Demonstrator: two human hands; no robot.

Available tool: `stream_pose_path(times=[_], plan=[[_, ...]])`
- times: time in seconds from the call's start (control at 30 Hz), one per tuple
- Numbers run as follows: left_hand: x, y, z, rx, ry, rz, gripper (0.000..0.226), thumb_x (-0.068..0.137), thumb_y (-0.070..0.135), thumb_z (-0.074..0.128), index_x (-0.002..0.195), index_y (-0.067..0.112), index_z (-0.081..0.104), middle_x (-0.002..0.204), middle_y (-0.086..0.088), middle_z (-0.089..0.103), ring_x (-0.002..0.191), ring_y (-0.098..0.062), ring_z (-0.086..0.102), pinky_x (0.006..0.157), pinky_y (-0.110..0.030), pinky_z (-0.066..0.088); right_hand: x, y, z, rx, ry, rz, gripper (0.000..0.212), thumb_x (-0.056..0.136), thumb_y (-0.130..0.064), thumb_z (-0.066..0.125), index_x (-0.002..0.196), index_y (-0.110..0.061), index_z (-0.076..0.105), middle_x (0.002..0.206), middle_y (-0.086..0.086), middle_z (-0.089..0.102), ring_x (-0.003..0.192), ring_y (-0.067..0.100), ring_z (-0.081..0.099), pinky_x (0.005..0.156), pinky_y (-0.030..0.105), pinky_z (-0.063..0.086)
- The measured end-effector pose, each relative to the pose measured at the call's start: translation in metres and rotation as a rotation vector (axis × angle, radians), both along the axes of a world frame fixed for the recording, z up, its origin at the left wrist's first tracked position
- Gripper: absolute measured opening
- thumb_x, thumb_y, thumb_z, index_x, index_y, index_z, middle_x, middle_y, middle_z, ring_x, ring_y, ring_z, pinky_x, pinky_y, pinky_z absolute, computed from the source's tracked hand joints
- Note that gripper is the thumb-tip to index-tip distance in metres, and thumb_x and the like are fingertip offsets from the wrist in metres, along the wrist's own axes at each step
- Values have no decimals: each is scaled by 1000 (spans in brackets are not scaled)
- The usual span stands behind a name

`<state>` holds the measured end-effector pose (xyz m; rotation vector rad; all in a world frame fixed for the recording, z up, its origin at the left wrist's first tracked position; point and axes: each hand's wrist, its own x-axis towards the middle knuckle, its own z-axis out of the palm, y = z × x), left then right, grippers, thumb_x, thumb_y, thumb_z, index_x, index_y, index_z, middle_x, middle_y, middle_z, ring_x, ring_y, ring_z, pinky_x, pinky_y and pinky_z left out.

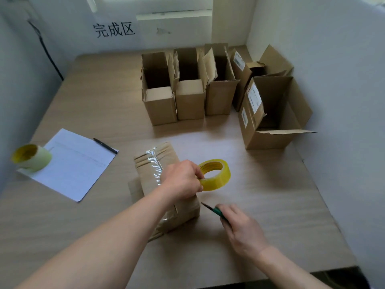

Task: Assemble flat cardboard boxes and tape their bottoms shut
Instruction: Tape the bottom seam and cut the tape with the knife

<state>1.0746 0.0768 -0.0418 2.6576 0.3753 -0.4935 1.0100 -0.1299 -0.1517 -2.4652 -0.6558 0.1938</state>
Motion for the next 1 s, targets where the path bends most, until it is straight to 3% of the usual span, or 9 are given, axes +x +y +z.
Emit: stream_pose_path(times=[0.2,0.4,0.6,0.8,0.9,0.97,1.0], plan=[[0,-2,-2,9,-7,1,24,67,40,80,89,43,70,92,16,68,97,-15,64,70,-23,40,3,-28,-12,-163,75,-119,38,95,-28,55,133,-33,55,109,-5,59,100,24,61,76,39,50],[0,0,-2,-10,16,17,20,66,41,81,74,43,63,84,17,65,93,-14,63,69,-25,41,7,-24,14,205,101,3,32,85,-21,61,114,-33,63,96,-13,61,89,8,61,78,29,49],[0,1,-1,-37,27,-15,20,67,41,82,72,44,62,78,19,66,88,-11,63,68,-25,42,8,-3,16,249,165,5,33,87,-19,59,119,-24,66,97,-4,62,93,15,61,83,35,50],[-1,4,0,-72,35,-14,20,67,41,82,76,43,64,80,18,67,88,-11,64,70,-26,42,4,-8,0,0,192,-79,37,92,-25,56,128,-35,58,105,-6,58,99,22,60,80,36,50],[-1,4,1,-60,33,-12,20,68,41,82,75,43,63,81,19,67,90,-11,63,70,-25,41,5,-28,-5,-243,127,-199,41,93,-33,53,133,-40,51,109,-7,54,104,21,57,76,34,47],[-1,4,-1,-49,23,-12,20,68,41,81,75,43,63,81,19,66,91,-11,63,70,-25,41,9,-41,-6,-434,106,-203,47,92,-40,52,139,-37,45,116,-6,51,113,19,51,85,31,43],[-1,4,-3,-49,19,-8,20,68,41,81,75,43,63,81,19,66,91,-10,63,69,-25,40,11,-43,-4,-433,100,-211,52,90,-44,55,140,-34,45,122,-5,52,118,19,50,90,30,40]])
